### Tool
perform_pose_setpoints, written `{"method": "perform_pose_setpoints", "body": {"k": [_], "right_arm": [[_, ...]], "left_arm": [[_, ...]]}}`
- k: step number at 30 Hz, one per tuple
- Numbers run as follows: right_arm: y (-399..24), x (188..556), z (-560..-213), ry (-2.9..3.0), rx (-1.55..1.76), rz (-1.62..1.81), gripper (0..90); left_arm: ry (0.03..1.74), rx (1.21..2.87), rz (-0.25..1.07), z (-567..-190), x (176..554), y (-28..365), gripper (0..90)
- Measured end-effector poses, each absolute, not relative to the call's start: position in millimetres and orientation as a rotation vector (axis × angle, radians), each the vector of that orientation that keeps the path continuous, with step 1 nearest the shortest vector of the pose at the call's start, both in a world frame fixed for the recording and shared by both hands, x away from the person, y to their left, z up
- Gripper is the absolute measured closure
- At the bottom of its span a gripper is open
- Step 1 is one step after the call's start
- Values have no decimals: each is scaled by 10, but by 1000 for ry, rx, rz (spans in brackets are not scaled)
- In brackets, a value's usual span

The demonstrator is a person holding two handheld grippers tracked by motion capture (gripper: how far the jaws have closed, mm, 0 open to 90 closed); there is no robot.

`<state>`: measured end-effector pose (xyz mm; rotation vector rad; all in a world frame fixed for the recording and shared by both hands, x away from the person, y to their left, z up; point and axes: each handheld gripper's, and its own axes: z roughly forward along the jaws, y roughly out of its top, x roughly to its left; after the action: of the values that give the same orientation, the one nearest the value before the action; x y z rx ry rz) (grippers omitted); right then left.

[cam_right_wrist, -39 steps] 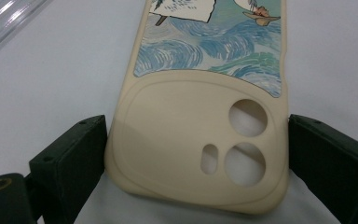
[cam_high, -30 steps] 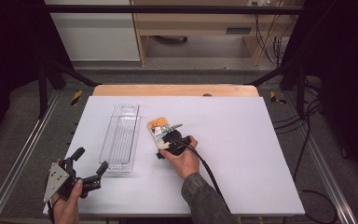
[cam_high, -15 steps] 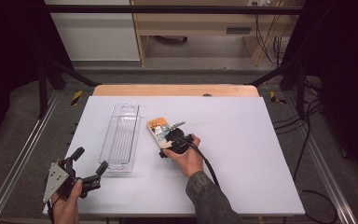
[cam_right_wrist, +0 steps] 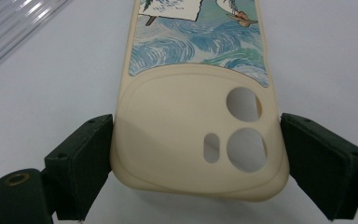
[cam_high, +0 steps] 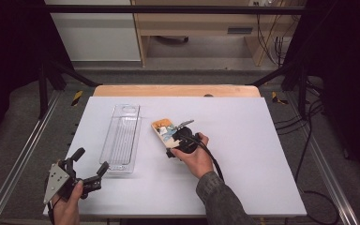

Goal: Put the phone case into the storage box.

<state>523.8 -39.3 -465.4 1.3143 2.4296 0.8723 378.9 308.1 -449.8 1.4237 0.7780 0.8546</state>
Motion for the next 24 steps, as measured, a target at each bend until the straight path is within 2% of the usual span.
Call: {"method": "perform_pose_setpoints", "body": {"k": [14, 21, 23, 24], "right_arm": [[-719, 5049, -4362, 2457, 1257, 885, 129], [-935, 4943, -4184, 2473, 1259, 880, 128], [-988, 4921, -4131, 2475, 1259, 869, 128], [-1014, 4911, -4104, 2482, 1258, 865, 128]], "left_arm": [[727, 1465, 909, -4381, 3745, 2939, 25], [678, 1507, 920, -4304, 3722, 2710, 19], [618, 1572, 991, -4237, 3712, 2536, 18], [606, 1576, 982, -4220, 3710, 2469, 18]]}}
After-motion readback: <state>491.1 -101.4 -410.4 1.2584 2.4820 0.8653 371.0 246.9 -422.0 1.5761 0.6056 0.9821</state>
